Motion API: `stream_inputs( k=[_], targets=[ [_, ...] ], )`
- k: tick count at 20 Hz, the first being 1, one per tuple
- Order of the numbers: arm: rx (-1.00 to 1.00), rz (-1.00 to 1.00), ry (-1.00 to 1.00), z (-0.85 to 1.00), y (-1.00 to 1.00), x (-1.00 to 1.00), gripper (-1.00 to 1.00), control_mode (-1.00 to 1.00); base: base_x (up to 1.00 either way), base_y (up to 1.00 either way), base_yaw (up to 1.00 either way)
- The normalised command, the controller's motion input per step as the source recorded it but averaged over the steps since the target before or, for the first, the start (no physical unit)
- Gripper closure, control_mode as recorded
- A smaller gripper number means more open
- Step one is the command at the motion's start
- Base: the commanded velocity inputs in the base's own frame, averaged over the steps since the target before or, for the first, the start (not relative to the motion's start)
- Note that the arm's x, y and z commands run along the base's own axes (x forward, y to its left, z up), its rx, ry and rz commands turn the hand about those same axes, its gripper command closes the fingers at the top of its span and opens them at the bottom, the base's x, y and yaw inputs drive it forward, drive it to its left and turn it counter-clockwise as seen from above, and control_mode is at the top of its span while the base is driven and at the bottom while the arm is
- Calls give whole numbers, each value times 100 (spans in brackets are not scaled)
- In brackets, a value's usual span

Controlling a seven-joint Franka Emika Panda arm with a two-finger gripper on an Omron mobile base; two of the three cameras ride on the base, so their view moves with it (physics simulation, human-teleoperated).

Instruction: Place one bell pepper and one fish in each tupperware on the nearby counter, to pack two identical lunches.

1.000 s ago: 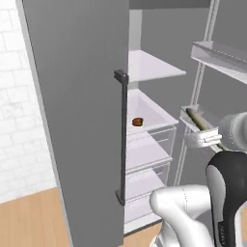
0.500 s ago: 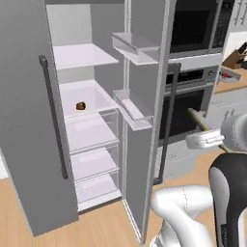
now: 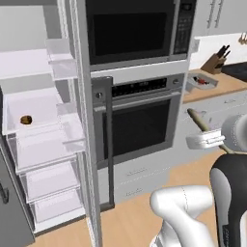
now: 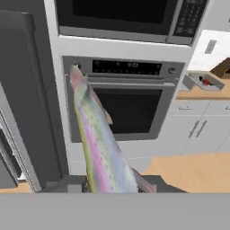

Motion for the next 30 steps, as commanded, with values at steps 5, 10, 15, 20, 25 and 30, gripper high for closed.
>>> stream_inputs(
  k=[5, 10, 15, 20, 25, 30],
  targets=[
    [0, 0, 0, 0, 0, 0, 100, 100, 93, -100, 1],
    [0, 0, 0, 0, 0, 0, 100, 100, 98, -100, 16],
    [0, 0, 0, 0, 0, 0, 100, 100, 76, -100, 33],
    [0, 0, 0, 0, 0, 0, 100, 100, 26, -100, 31],
    [0, 0, 0, 0, 0, 0, 100, 100, 73, -79, 31],
    [0, 0, 0, 0, 0, 0, 100, 100, 71, -32, 19]
  ],
)
